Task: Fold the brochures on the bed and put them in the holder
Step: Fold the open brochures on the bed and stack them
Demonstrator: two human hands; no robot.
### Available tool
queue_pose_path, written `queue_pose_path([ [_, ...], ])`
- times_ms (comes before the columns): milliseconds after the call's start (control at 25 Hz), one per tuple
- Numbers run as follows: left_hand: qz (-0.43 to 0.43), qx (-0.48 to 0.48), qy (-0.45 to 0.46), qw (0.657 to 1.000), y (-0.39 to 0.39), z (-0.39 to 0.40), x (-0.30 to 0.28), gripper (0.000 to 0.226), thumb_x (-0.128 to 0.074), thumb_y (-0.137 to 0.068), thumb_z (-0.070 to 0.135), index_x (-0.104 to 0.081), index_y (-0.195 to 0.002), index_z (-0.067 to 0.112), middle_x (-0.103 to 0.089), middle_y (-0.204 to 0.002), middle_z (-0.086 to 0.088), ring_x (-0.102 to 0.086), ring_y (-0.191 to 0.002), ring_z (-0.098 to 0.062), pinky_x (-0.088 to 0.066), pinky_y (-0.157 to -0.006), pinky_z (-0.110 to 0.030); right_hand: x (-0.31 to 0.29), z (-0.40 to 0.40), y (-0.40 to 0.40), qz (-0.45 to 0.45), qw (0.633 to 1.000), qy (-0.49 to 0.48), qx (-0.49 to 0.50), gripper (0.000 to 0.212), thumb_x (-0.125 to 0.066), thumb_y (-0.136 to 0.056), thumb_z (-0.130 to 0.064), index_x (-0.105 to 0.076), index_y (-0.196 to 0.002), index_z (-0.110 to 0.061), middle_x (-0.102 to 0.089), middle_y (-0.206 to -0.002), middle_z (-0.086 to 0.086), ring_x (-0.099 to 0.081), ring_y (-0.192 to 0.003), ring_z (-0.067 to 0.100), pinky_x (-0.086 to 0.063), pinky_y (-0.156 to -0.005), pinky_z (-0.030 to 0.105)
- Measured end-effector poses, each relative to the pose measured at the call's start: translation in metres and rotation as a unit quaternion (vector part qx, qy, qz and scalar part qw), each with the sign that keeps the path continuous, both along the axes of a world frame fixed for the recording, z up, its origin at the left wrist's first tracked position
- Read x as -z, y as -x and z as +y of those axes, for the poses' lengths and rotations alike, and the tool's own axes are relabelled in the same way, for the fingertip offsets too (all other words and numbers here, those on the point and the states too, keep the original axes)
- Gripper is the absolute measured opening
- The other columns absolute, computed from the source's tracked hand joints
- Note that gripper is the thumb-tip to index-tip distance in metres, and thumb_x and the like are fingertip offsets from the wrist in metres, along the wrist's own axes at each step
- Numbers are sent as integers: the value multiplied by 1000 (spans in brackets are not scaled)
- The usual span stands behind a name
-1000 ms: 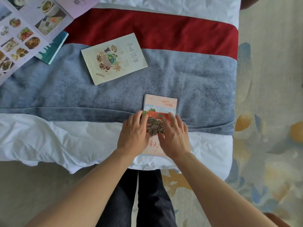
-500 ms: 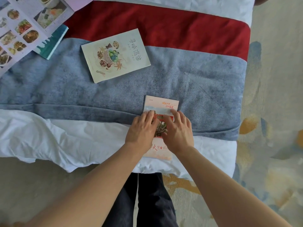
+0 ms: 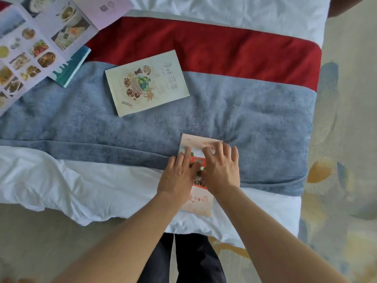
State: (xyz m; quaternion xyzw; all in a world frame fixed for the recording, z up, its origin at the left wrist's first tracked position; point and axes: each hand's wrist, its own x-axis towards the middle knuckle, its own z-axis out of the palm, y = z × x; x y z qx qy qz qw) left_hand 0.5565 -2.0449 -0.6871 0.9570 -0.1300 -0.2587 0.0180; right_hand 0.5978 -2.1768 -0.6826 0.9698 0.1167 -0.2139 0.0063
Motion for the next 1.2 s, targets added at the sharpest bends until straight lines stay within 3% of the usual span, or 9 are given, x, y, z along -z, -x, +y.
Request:
queue_pose_path([
  [120, -20, -24, 35, 999, -11, 5, -12, 45, -59, -88, 24, -45, -131, 23, -34, -149, -13, -41, -127, -30, -30, -107, -41, -9, 3, -7, 7, 1000, 1, 2, 41, -64, -88, -34, -55, -125, -22, -46, -131, 9, -38, -129, 32, -17, -116, 54],
  [240, -41, -57, 87, 994, -30, 21, -20, 35, -58, -89, 30, -56, -123, 22, -48, -133, -2, -45, -119, -24, -34, -102, -38, -18, 10, -19, -19, 999, -35, 5, 41, -70, -85, -38, -62, -120, -20, -52, -128, 6, -45, -124, 29, -21, -116, 47],
  [400, -62, -98, 97, 989, -60, 57, -24, 42, -62, -85, 32, -54, -125, 21, -49, -130, -2, -46, -121, -25, -36, -99, -38, -25, 43, -45, -17, 994, -103, 23, 37, -67, -84, -31, -61, -118, -18, -58, -119, 5, -52, -112, 28, -34, -103, 41],
  [600, -77, -152, 98, 981, -86, 125, -25, 47, -66, -84, 34, -55, -128, 20, -48, -134, -3, -45, -126, -24, -35, -101, -38, -31, 105, -81, 41, 979, -175, 95, 45, -59, -90, -30, -51, -133, -20, -64, -120, 3, -57, -113, 27, -42, -92, 39],
  [760, -73, -167, 112, 977, -108, 177, -25, 48, -65, -82, 31, -55, -126, 19, -47, -136, -3, -44, -127, -24, -37, -101, -39, -29, 154, -103, 72, 957, -195, 204, 30, -57, -88, -28, -46, -116, -25, -67, -105, 0, -62, -92, 25, -44, -66, 34],
  [880, -78, -165, 132, 974, -131, 211, -19, 52, -64, -81, 29, -51, -130, 19, -42, -140, -4, -38, -133, -24, -37, -103, -39, -24, 192, -120, 100, 888, -243, 378, 34, -62, -85, -30, -39, -108, -25, -64, -99, -1, -62, -82, 20, -51, -66, 37],
  [1000, -86, -178, 150, 969, -159, 234, -13, 48, -67, -81, 28, -50, -125, 18, -41, -139, -5, -37, -134, -25, -37, -103, -38, -18, 215, -138, 72, 747, -293, 592, 43, -70, -83, -26, -36, -108, -19, -58, -101, 5, -57, -81, 21, -48, -69, 38],
  [1080, -102, -201, 145, 963, -178, 249, -11, 44, -67, -81, 25, -53, -121, 15, -45, -138, -7, -41, -131, -26, -37, -103, -40, -13, 224, -146, 48, 682, -298, 666, 47, -74, -82, -24, -36, -108, -18, -54, -103, 8, -57, -88, 27, -45, -73, 39],
  [1200, -156, -234, 96, 955, -200, 282, -8, 46, -69, -82, 17, -54, -126, 12, -53, -133, -11, -49, -123, -29, -43, -96, -43, -6, 229, -155, 20, 631, -317, 707, 50, -77, -80, -18, -35, -108, -18, -52, -104, 7, -57, -90, 27, -45, -73, 37],
])
